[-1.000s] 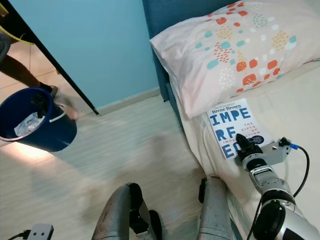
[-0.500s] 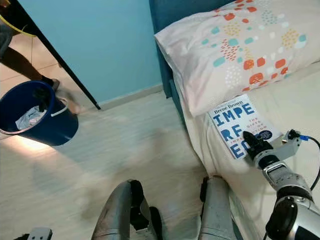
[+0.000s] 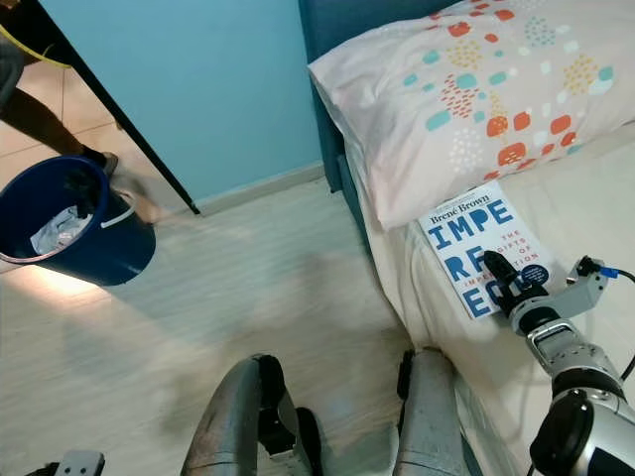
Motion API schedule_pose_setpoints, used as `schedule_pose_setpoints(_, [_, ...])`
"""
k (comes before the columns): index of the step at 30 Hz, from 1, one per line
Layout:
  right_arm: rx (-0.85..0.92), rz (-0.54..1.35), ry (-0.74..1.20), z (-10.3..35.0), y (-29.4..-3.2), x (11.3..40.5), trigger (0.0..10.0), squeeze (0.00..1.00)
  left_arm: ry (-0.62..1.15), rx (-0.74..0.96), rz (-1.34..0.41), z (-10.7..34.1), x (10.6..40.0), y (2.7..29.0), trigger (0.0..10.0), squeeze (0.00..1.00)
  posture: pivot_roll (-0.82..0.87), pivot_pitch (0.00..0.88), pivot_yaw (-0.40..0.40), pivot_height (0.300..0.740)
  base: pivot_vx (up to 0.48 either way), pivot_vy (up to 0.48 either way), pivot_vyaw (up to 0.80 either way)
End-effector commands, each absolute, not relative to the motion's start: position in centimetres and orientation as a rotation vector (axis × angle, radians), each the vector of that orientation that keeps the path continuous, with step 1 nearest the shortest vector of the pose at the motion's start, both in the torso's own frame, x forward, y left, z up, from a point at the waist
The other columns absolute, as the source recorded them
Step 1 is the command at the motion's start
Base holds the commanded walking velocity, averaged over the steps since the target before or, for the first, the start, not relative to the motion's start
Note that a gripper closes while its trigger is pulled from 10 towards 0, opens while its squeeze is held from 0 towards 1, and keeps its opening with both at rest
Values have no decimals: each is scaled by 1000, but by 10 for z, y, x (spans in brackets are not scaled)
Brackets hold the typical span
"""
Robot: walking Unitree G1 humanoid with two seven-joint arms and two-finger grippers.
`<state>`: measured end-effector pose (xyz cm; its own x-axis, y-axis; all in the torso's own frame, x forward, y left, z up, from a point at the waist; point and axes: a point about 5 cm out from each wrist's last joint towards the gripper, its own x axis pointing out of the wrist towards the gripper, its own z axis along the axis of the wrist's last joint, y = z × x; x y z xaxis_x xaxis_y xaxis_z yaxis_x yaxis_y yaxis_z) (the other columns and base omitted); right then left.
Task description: Clean up the room
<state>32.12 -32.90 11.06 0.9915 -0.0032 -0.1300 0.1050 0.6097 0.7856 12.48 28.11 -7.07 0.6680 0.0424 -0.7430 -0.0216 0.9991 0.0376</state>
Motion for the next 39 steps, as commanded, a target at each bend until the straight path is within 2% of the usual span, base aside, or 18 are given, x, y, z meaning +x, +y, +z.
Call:
schedule_pose_setpoints(1, [895, -132, 200, 96, -340, 305, 10000, 1000, 914, 25, 54, -78, 108, 283, 10000, 0, 72, 397, 92, 575, 0, 0, 0])
schedule_pose_setpoints(7, [735, -244, 392, 90, -356, 294, 10000, 1000, 917, 1, 55, -80, 124, 269, 10000, 0, 26, 330, 57, 575, 0, 0, 0])
schedule_pose_setpoints(10, [718, -262, 424, 89, -357, 291, 10000, 1000, 917, -2, 56, -81, 126, 268, 10000, 0, 26, 330, 57, 575, 0, 0, 0])
schedule_pose_setpoints(11, [712, -309, 467, 86, -361, 288, 10000, 1000, 917, -6, 52, -81, 129, 265, 10000, 0, 6, 304, 51, 575, 0, 0, 0])
schedule_pose_setpoints(13, [706, -350, 511, 87, -366, 284, 10000, 682, 918, -15, 47, -81, 134, 261, 10000, 0, -4, 284, 50, 575, 0, 0, 0])
schedule_pose_setpoints(14, [706, -350, 511, 87, -366, 284, 10000, 682, 918, -15, 47, -81, 134, 261, 10000, 0, -4, 284, 50, 575, 0, 0, 0])
schedule_pose_setpoints(15, [704, -353, 516, 90, -367, 284, 10000, 114, 919, -18, 46, -81, 137, 259, 10000, 0, -7, 268, 49, 575, 0, 0, 0])
schedule_pose_setpoints(16, [665, -353, 508, 96, -370, 287, 10000, 0, 919, -20, 46, -81, 140, 258, 10000, 0, -14, 247, 50, 575, 0, 0, 0])
schedule_pose_setpoints(22, [589, -313, 428, 113, -368, 302, 10000, 0, 919, -23, 49, -80, 145, 256, 10000, 0, -23, 226, 49, 575, 0, 0, 0])
schedule_pose_setpoints(23, [550, -237, 334, 125, -357, 316, 10000, 0, 921, -25, 65, -79, 149, 257, 10000, 0, -39, 193, 48, 575, 0, 0, 0])
schedule_pose_setpoints(24, [550, -237, 334, 125, -357, 316, 10000, 0, 921, -25, 65, -79, 149, 257, 10000, 0, -39, 193, 48, 575, 0, 0, 0])
schedule_pose_setpoints(26, [540, -5, 167, 133, -311, 341, 10000, 0, 917, 13, 128, -75, 158, 262, 10000, 0, -46, 157, 41, 580, 0, 0, 0])
schedule_pose_setpoints(27, [540, -5, 167, 133, -311, 341, 10000, 0, 917, 13, 128, -75, 158, 262, 10000, 0, -46, 157, 41, 580, 0, 0, 0])
schedule_pose_setpoints(29, [601, 143, 164, 113, -256, 348, 10000, 0, 882, 61, 256, -66, 173, 274, 10000, 0, -50, 136, 27, 590, 0, 0, 0])
schedule_pose_setpoints(31, [625, 192, 223, 95, -222, 347, 10000, 0, 850, 78, 320, -57, 185, 281, 10000, 0, -49, 127, 19, 600, 0, 0, 0])
schedule_pose_setpoints(32, [625, 192, 223, 95, -222, 347, 10000, 0, 850, 78, 320, -57, 185, 281, 10000, 0, -49, 127, 19, 600, 0, 0, 0])
schedule_pose_setpoints(34, [613, 211, 276, 82, -200, 346, 10000, 0, 819, 88, 331, -50, 197, 283, 10000, 0, -56, 118, 11, 610, 0, 0, 0])
schedule_pose_setpoints(39, [602, 209, 273, 80, -187, 347, 10000, 0, 803, 95, 333, -45, 209, 281, 10000, 0, -72, 104, 11, 625, -175, 0, 0])
